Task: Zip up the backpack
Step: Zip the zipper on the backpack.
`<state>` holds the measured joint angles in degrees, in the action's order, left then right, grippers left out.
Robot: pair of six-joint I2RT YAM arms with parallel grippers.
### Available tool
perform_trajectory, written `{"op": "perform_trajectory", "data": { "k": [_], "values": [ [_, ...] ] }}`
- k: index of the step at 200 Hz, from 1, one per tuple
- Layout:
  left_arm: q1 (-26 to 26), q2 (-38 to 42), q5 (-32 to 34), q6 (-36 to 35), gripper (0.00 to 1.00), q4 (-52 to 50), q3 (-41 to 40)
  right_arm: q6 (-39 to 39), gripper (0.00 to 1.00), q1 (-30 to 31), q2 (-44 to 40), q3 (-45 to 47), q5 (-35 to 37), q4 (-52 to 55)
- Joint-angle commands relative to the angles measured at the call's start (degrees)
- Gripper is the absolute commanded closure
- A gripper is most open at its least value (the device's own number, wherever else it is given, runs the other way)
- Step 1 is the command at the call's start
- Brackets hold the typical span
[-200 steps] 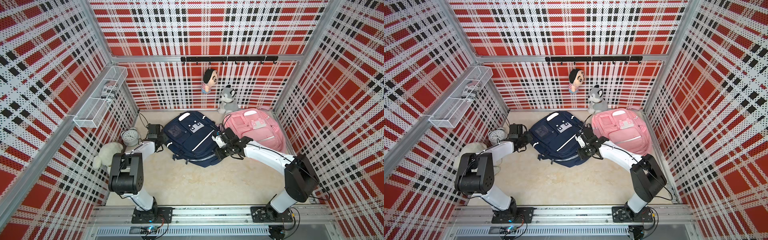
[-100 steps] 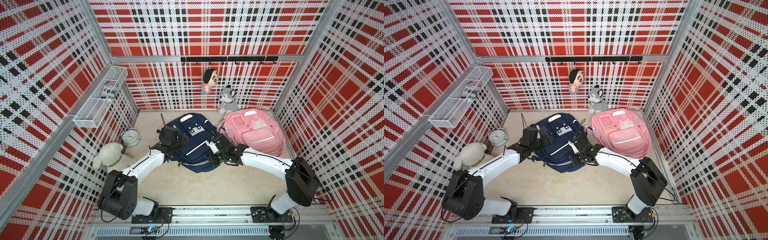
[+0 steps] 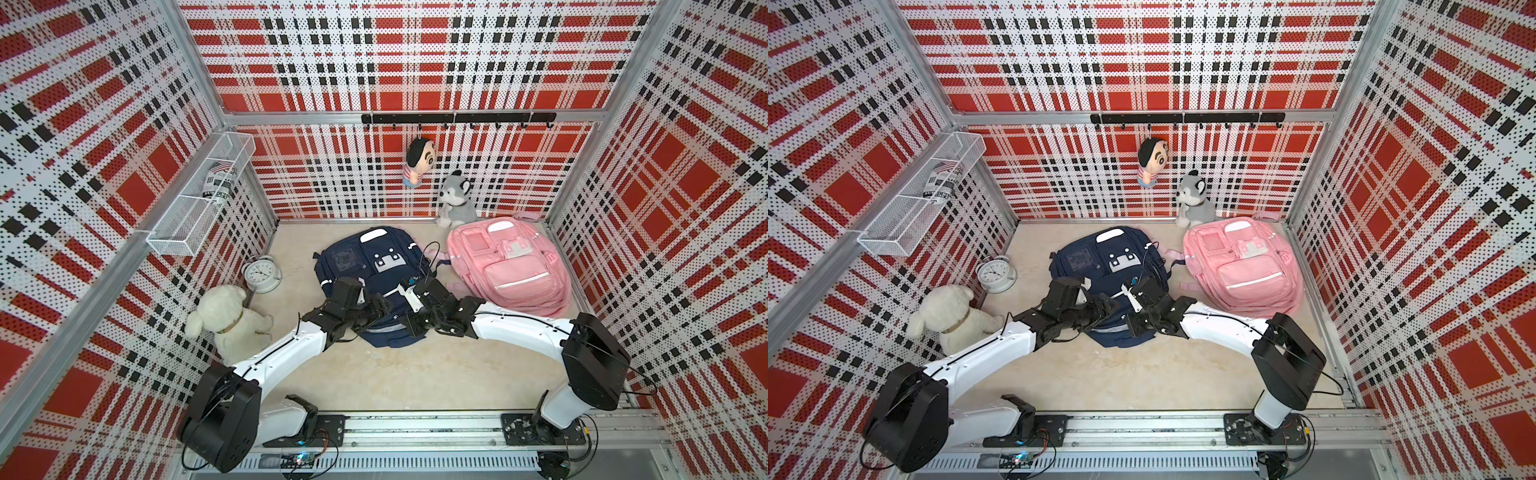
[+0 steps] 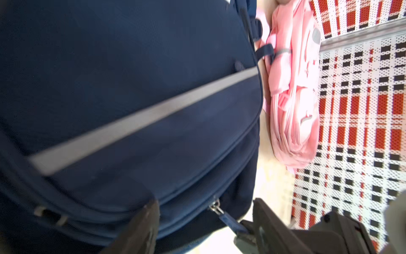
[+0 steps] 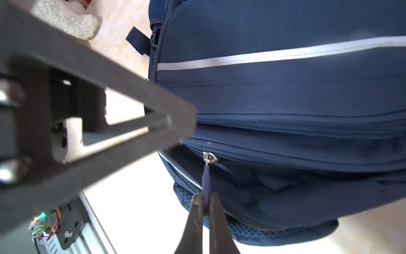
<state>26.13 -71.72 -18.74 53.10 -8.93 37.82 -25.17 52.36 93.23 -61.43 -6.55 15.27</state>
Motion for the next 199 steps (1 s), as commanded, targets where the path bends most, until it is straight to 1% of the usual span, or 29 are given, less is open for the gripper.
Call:
{"op": "perform_trajectory", "data": {
  "k": [1,49,77,107,138,199],
  "values": [
    [0.2,0.4,-5.0,4.1,0.3,3.3,-1.5,-0.3,1.0,2.0,-0.3,-0.2,2.6,-4.2],
    [-0.2,2.8,-8.9,8.4,0.31,4.4,-5.1,-0.5,1.0,5.0,0.6,0.0,7.0,-6.1],
    [-0.7,4.2,-8.9,10.6,0.31,4.7,-6.7,-1.1,1.0,6.0,1.4,0.2,8.2,-7.1],
    [-1.0,7.3,-8.7,14.9,0.31,6.7,-8.4,-1.7,1.0,6.9,1.9,0.1,10.4,-7.4],
    [-1.2,10.2,-8.2,18.6,0.31,8.3,-10.6,-1.9,1.0,7.4,2.5,0.3,11.2,-8.6],
    [-2.0,8.9,-8.0,19.3,0.31,9.7,-12.8,-1.4,1.0,7.9,2.5,0.8,11.7,-9.3]
  ]
}}
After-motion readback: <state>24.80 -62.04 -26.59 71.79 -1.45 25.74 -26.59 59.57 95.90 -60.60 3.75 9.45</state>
